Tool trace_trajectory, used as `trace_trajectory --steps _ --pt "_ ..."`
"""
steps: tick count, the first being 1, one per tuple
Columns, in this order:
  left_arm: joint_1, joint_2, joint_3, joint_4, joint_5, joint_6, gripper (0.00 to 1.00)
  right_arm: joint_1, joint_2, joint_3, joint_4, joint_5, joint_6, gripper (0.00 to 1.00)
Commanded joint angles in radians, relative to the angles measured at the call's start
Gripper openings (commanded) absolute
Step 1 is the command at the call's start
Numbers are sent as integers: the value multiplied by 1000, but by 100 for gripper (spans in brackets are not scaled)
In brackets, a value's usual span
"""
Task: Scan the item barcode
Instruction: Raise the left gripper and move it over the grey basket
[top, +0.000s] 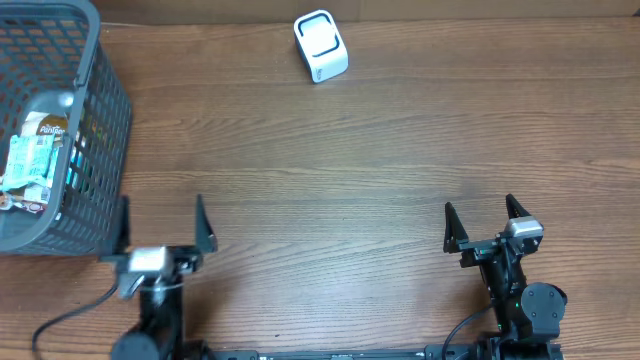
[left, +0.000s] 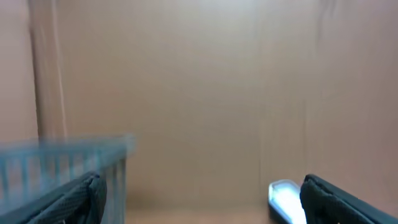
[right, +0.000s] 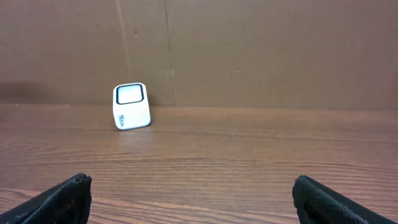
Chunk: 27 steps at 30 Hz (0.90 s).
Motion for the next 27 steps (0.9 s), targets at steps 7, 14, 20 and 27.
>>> trace_trajectory --steps 7,14,20,27 --pt "-6 -9 454 -282 110 -10 100 -3 -8 -11 5 6 5 100" --pt "-6 50 727 -679 106 -22 100 -3 -8 -11 5 6 5 100" --pt "-6 255 969 -962 106 -45 100 -3 -8 -11 5 6 5 100" --pt "-6 605 1252 -1302 113 -60 100 -3 -8 -11 5 6 5 100"
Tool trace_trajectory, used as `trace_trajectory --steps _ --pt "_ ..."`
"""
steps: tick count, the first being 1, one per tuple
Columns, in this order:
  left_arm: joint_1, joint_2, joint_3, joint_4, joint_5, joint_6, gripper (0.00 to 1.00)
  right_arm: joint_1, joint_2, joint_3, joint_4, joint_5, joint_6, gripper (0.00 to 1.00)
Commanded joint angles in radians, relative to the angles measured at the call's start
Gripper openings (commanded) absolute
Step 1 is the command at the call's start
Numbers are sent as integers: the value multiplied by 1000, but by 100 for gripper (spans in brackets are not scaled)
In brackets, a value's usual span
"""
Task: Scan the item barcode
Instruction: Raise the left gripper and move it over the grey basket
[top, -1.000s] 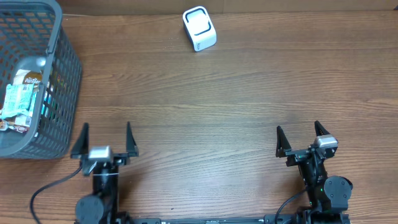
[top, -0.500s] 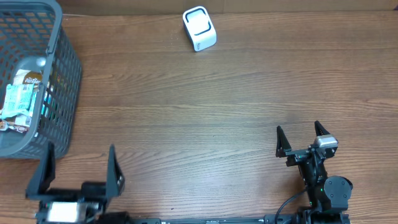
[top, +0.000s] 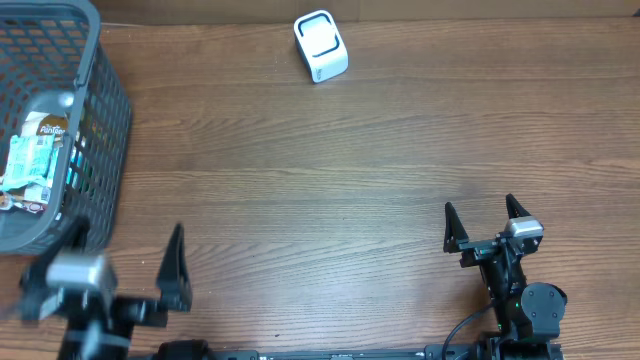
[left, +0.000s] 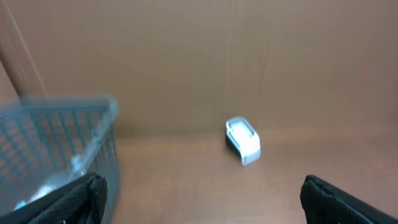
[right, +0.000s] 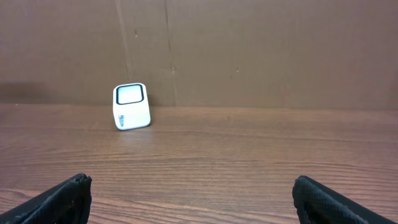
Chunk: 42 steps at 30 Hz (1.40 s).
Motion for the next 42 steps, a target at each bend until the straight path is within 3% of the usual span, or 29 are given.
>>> trace_trajectory --steps 1,8,12,23,30,37,42 --pt "-6 203 138 -147 11 -23 100 -3 -8 -11 4 6 5 100" --pt "-6 529 334 -390 64 -23 100 -3 -8 -11 4 6 5 100" --pt "-6 632 347 -390 148 -23 100 -3 -8 -11 4 6 5 100" --pt "-6 753 347 -330 153 -18 100 -3 -8 -11 4 6 5 100" --pt "-6 753 347 -272 13 -68 100 -3 -8 -11 4 6 5 100" --pt "5 753 347 -214 -250 -113 100 -3 -8 -11 4 6 5 100" --pt "55 753 347 -142 -308 -124 100 -3 -8 -11 4 6 5 100"
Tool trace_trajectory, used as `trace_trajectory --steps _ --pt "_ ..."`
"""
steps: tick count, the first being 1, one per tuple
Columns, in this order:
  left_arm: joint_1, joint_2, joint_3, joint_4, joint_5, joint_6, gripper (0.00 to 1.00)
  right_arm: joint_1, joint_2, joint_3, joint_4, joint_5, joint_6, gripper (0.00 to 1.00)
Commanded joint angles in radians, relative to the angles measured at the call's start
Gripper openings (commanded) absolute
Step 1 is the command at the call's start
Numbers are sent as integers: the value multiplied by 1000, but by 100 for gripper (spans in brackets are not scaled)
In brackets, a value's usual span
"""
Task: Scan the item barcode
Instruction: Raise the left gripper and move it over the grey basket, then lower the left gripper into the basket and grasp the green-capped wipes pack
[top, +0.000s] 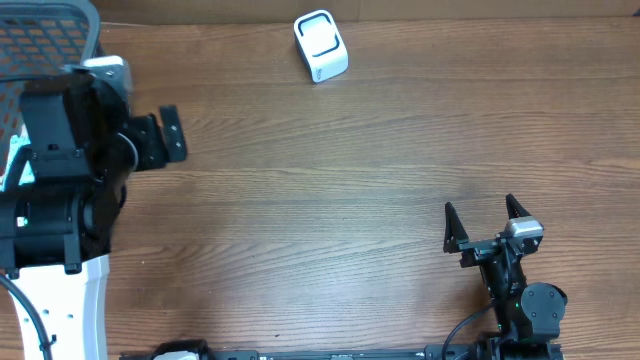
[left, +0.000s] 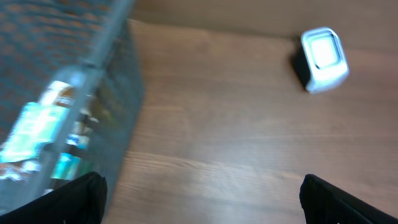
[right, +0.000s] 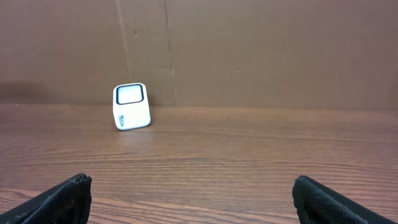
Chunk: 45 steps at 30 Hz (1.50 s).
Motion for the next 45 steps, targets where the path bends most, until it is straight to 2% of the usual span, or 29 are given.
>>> trace_trajectory --steps 1,15,26,32,36,45 --pt "56 -2 25 56 -101 -31 100 -3 -8 -11 4 6 5 100" --pt "357 17 25 166 -95 -51 100 -2 -8 -11 4 6 5 100" --pt "489 198 25 212 -84 -42 100 -3 -8 -11 4 6 5 100" --pt "570 286 25 193 28 60 100 -3 -8 -11 4 6 5 100" --pt "610 369 25 170 167 199 99 -3 -8 -11 4 6 5 100" --pt "628 488 21 128 281 417 100 -3 -8 -11 4 6 5 100"
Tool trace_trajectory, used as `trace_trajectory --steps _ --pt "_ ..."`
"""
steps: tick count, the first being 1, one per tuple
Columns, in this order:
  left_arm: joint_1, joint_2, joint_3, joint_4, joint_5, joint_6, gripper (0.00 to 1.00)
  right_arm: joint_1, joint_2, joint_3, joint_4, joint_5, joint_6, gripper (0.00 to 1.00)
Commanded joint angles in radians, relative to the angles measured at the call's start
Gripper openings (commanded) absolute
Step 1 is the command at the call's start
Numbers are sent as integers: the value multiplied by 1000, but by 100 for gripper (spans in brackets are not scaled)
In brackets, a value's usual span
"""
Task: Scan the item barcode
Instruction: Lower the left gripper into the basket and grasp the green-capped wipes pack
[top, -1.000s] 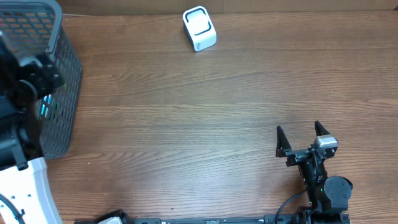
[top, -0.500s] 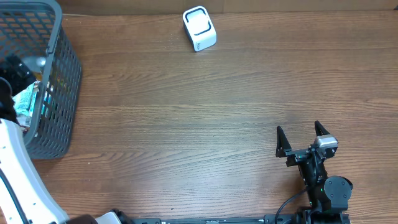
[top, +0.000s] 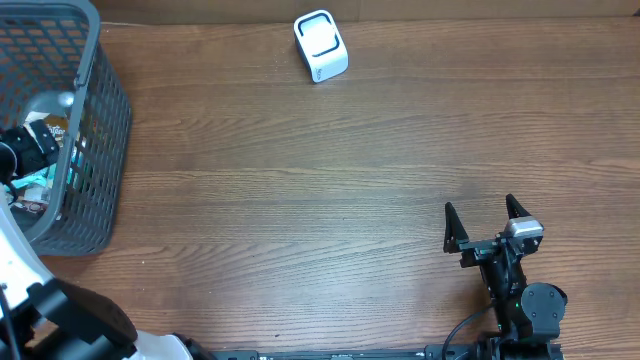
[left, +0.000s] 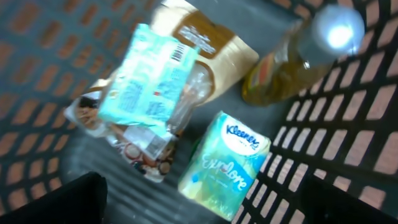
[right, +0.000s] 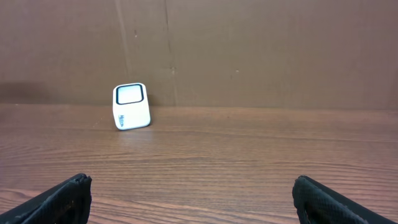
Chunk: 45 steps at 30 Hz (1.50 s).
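The white barcode scanner (top: 321, 46) stands at the table's back edge, also seen far off in the right wrist view (right: 131, 106). A grey mesh basket (top: 100, 120) at the far left holds the items. My left gripper (top: 25, 150) hangs open over its inside. Below its spread fingers (left: 205, 205) lie a teal Kleenex tissue pack (left: 227, 165), a teal-wrapped package with a barcode (left: 155, 78), a brown bag (left: 211, 59) and a bottle of yellowish liquid (left: 292, 62). My right gripper (top: 490, 228) rests open and empty near the front right (right: 199, 199).
The basket's mesh wall (left: 348, 112) rises close on the right of the left gripper. A brown cardboard wall (right: 249, 50) backs the wooden table (top: 350, 180).
My left gripper was high over the table beside the basket's right rim. Now it looks straight down at the items inside the basket. The right arm has not moved.
My left gripper began open at the table's front left, facing the back wall. It then stood further left and higher, then high beside the basket's rim, and now over the basket's contents. The right gripper stayed open at the front right throughout.
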Motion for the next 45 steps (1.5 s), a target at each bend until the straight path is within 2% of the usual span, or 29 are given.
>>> trace_trajectory --steps 1,7,17,22,29,30,33,36,40,45 --pt "-5 34 14 -9 99 160 100 -3 -8 -11 4 6 5 100" --pt "-5 69 13 -10 134 254 99 -3 -8 -11 4 6 5 100" --pt "-5 177 4 -28 147 312 100 -3 -8 -11 4 6 5 100" --pt "-5 237 4 -28 230 383 99 -3 -8 -11 4 6 5 100" --pt "-8 319 4 -29 222 385 100 -3 -8 -11 4 6 5 100" --pt "-11 326 4 -31 221 385 97 -3 -8 -11 4 6 5 100" --pt "-12 338 3 -32 214 385 73 -3 -8 -11 4 6 5 100" --pt "-11 338 3 -31 210 385 55 -3 -8 -11 4 6 5 100" --pt "-12 336 6 -31 192 383 51 -3 -8 -11 4 6 5 100" --pt "-12 310 63 -37 150 309 47 -3 -8 -11 4 6 5 100"
